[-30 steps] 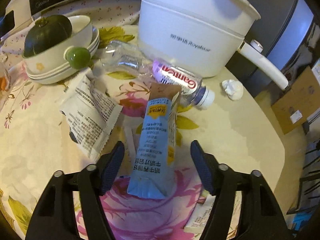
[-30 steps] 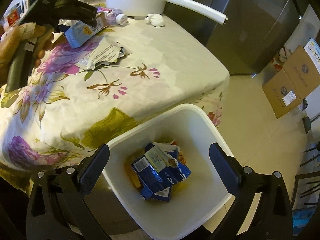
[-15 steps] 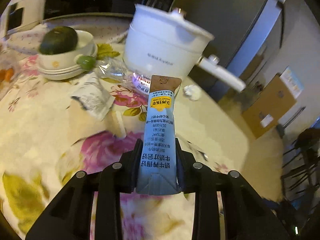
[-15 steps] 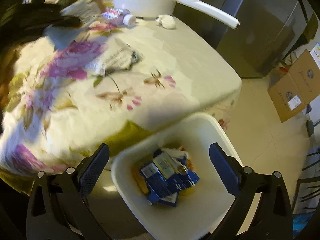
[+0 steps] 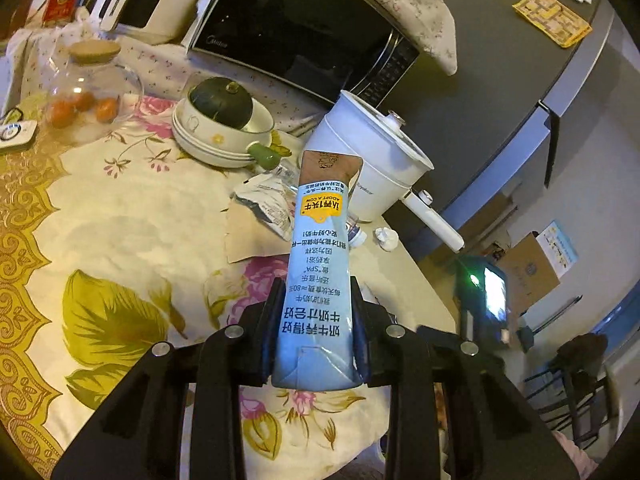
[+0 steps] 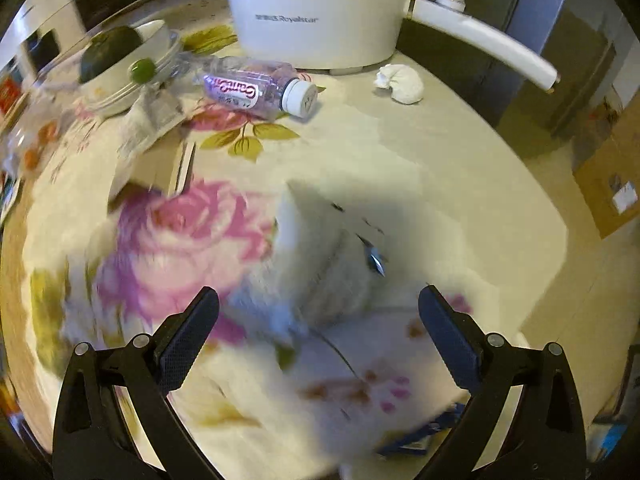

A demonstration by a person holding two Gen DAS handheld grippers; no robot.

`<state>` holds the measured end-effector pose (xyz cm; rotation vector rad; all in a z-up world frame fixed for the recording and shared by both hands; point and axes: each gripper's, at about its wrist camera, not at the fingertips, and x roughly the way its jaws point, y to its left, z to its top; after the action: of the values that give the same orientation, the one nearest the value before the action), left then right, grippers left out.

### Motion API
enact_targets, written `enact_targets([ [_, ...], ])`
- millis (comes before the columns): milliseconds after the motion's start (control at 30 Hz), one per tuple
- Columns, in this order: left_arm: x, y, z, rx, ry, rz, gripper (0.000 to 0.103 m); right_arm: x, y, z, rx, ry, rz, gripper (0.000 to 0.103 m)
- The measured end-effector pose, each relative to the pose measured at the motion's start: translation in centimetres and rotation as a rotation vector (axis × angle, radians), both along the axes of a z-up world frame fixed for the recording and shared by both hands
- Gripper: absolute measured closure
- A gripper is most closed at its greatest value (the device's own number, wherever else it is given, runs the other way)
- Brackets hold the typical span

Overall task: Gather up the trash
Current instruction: 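Grasp the white paper wrapper with the right gripper while the left holds the stick pack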

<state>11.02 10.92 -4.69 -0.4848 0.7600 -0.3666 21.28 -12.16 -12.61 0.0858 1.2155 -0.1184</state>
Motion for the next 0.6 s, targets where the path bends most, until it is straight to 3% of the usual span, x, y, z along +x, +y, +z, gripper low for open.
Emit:
enact_targets([
  [133,0.3,0.6,0.0,-0.022,0.004,0.003,0.072,1.9,0.2,-1.4,-0.011,0.022,-0.054,0.01],
  [200,0.2,1.0,-0.1,-0.03,0.005,0.004,0.072,2.5,0.0,-2.1,-0.007,0.038,-0.071,0.016],
  [233,0.2,1.1,-0.1,-0.033,0.005,0.005,0.072,2.5,-0.1,-2.5,0.002,0.05,-0.076,0.023],
  [400,0.3,1.1,-0.2,-0.045,0.011,0.003,0.072,2.1,0.2,-2.4,-0.005,0.01,-0.055,0.037],
  [500,0.5,0.9,-0.4,-0.043,0.018,-0.001,0.072,1.9,0.7,-2.0,-0.01,-0.008,-0.022,0.059],
  [533,0.5,0.8,-0.4,-0.043,0.02,-0.001,0.072,1.6,0.9,-1.8,-0.014,-0.01,-0.011,0.076],
  [600,0.5,0.7,-0.5,-0.041,0.023,-0.004,0.072,1.4,1.1,-1.7,-0.005,-0.007,-0.003,0.081],
])
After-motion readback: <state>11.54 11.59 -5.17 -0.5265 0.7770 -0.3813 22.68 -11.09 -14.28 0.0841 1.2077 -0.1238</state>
